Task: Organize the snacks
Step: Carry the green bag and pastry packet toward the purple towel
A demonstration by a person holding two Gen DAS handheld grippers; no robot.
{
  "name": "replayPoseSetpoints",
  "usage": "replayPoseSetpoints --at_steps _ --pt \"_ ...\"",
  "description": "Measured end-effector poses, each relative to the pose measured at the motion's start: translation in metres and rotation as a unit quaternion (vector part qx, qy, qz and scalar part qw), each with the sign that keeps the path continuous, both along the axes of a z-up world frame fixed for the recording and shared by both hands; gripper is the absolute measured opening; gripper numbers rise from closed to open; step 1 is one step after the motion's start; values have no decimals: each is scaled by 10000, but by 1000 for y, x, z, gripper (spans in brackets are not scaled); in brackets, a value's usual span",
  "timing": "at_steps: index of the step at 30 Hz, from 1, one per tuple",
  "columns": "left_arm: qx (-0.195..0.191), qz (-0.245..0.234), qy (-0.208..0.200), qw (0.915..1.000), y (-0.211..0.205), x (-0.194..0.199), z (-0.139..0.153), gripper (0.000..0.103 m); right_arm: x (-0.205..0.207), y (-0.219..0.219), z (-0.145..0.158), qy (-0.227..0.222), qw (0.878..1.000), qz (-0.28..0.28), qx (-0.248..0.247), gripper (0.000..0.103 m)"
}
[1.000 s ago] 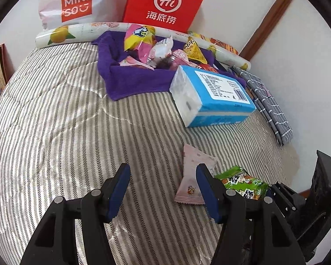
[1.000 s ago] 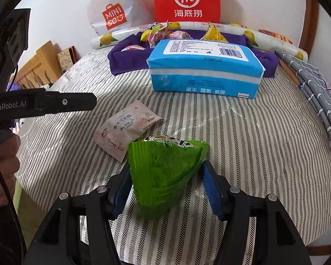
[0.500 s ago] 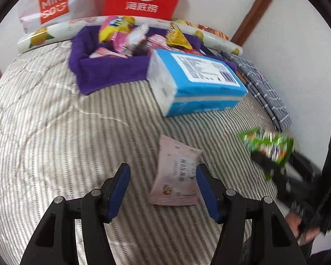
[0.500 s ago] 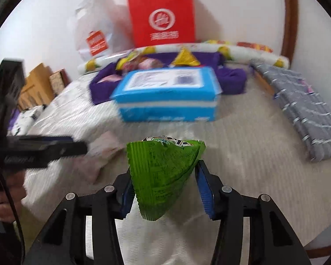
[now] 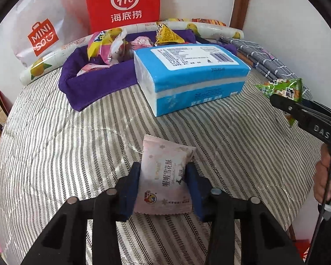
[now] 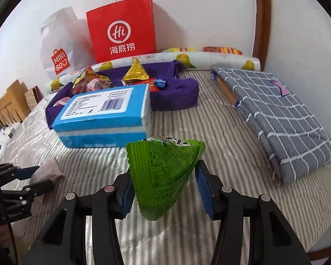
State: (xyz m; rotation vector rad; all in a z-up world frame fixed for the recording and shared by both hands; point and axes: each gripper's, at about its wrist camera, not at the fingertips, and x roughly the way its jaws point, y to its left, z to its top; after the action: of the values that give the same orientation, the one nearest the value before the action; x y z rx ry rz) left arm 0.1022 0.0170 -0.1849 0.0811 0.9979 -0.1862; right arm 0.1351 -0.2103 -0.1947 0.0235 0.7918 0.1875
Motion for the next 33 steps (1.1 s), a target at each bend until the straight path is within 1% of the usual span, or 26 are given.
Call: replayPoseSetpoints --at_steps 4,8,11,14,18,22,25,30,33 --pt "112 221 -183 9995 15 4 10 37 8 2 -1 18 10000 88 -4 50" --pt "-190 643 -83 9977 43 24 14 37 17 2 -1 -28 10000 71 51 50" --pt "-392 945 -38 9947 63 36 9 37 27 1 -5 136 9997 112 170 50" --pt "-393 1124 -58 9929 74 43 4 38 33 1 -11 237 9995 95 196 50" --pt "-213 1132 -114 9933 74 48 -6 38 35 5 -19 289 9995 118 49 49" --pt "-212 1093 -232 9935 74 49 -10 40 38 5 -23 358 9993 121 68 49" --pt "-247 1069 -308 9935 74 49 -12 41 41 6 -26 459 9988 134 46 48" --pt "-351 1049 -303 9934 76 49 -11 41 43 0 -28 505 9983 142 247 48" --pt "-425 1053 -306 9931 77 49 -11 41 43 2 -28 493 9985 133 182 48"
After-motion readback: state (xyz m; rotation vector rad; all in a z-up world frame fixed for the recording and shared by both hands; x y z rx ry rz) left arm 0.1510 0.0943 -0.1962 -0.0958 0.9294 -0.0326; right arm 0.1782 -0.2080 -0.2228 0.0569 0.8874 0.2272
